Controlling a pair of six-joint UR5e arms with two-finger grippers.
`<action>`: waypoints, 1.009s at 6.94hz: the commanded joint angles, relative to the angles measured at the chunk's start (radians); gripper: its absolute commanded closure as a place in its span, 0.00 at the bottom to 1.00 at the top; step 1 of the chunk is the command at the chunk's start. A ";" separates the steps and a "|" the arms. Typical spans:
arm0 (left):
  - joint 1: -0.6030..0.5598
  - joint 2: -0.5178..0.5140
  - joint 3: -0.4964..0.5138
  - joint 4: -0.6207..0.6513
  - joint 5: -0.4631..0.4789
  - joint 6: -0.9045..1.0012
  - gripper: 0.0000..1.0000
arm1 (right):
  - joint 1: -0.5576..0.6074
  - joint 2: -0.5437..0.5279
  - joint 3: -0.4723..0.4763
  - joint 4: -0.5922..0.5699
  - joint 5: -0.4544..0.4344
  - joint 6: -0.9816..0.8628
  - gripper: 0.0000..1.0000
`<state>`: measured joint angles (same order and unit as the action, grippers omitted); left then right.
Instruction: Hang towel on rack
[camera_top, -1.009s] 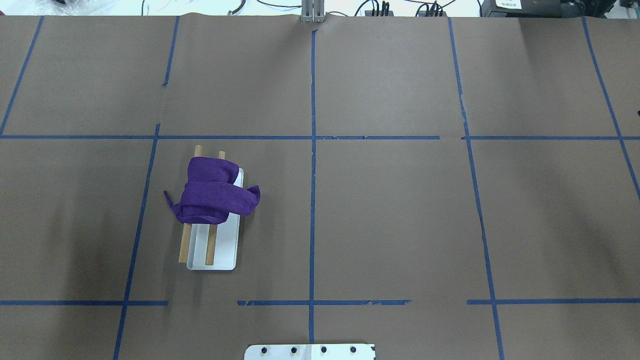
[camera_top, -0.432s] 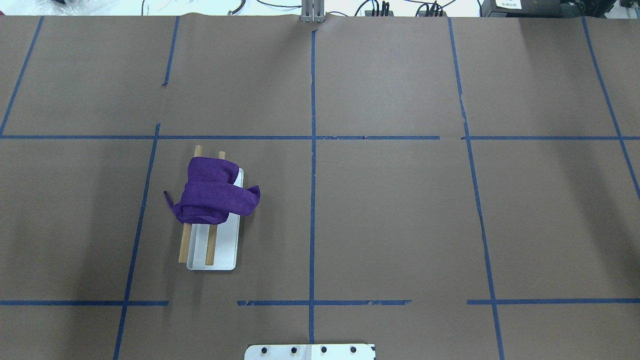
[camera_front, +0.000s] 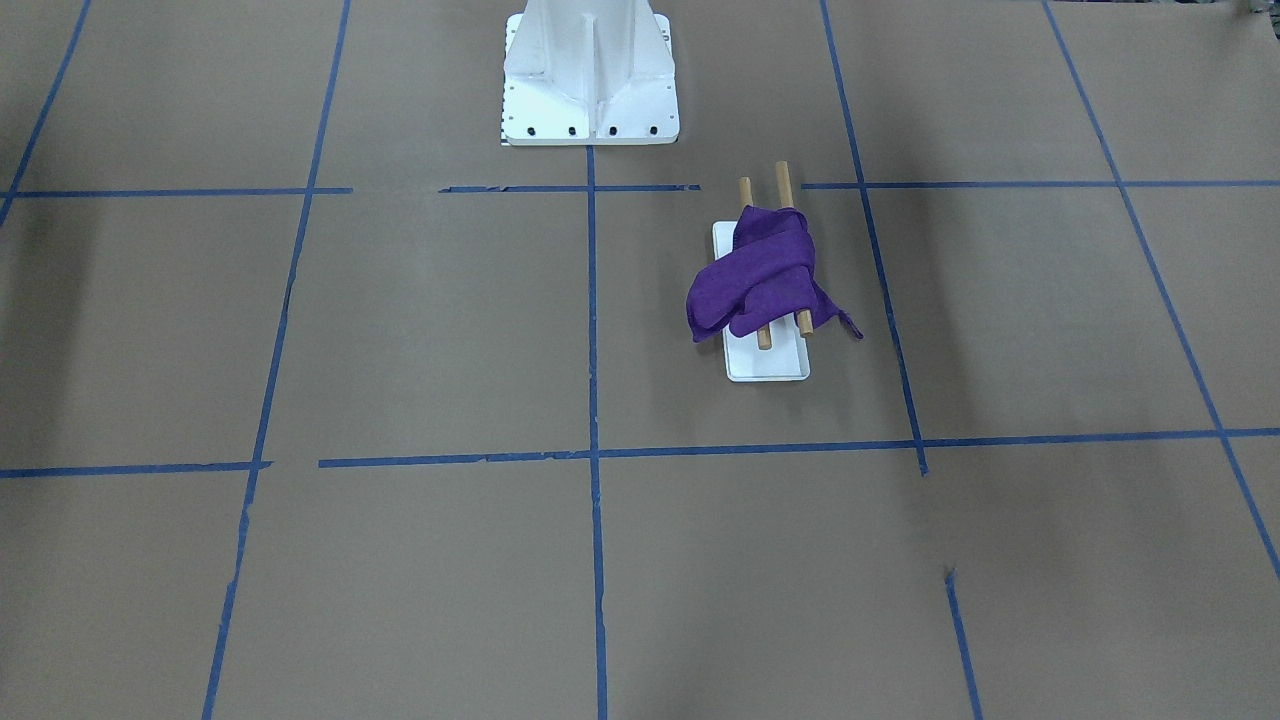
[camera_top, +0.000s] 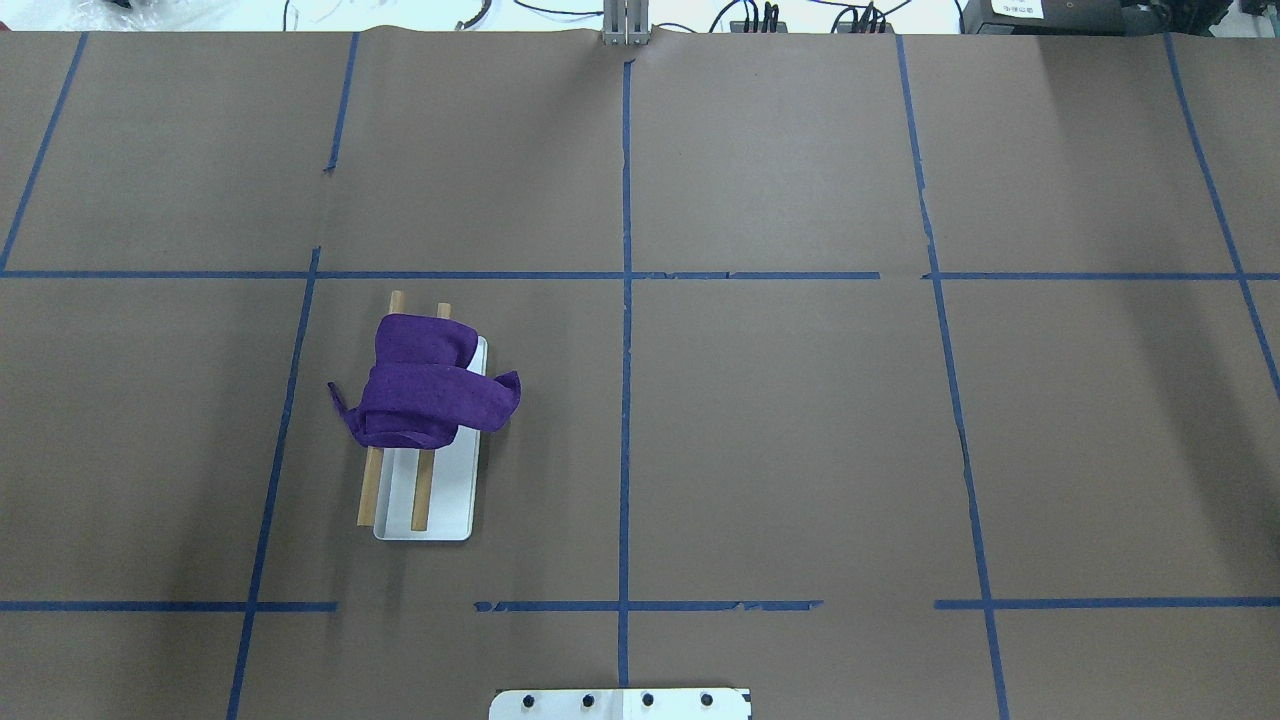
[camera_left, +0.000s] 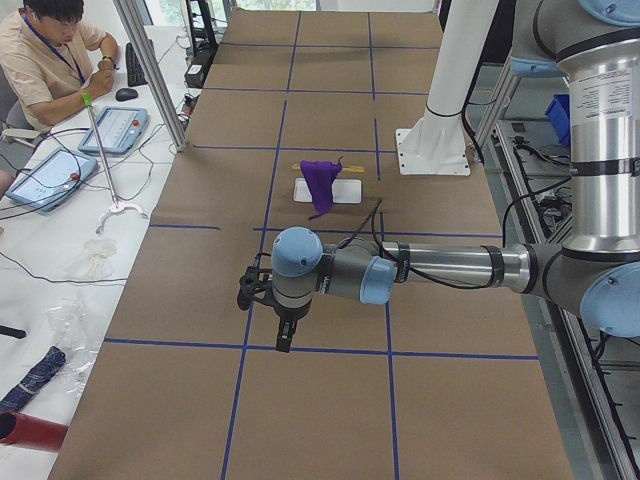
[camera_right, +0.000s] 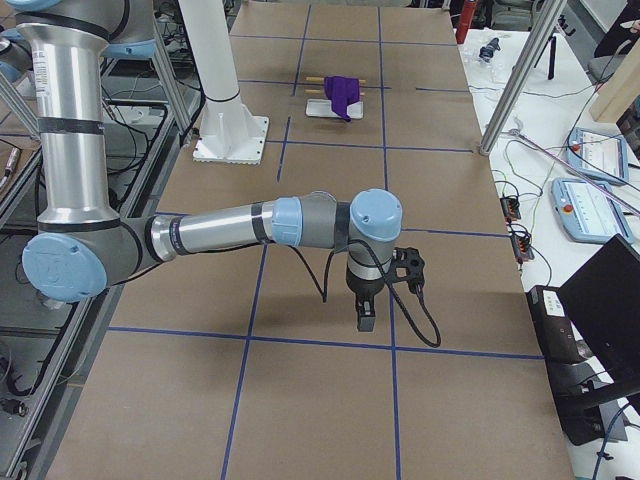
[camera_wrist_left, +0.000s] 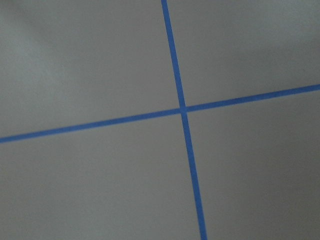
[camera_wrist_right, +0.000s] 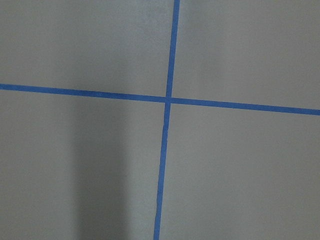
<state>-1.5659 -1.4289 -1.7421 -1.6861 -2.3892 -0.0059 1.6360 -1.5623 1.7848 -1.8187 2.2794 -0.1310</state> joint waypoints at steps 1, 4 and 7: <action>0.010 -0.002 -0.019 0.068 -0.041 0.000 0.00 | -0.011 0.001 0.004 -0.002 -0.014 0.005 0.00; 0.017 -0.001 -0.052 0.060 -0.045 -0.040 0.00 | -0.060 -0.010 -0.012 0.002 -0.006 0.010 0.00; 0.020 0.001 -0.039 0.002 -0.039 -0.043 0.00 | -0.078 -0.015 -0.018 0.006 -0.001 0.016 0.00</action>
<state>-1.5469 -1.4288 -1.7843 -1.6532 -2.4280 -0.0464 1.5615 -1.5759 1.7676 -1.8143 2.2776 -0.1157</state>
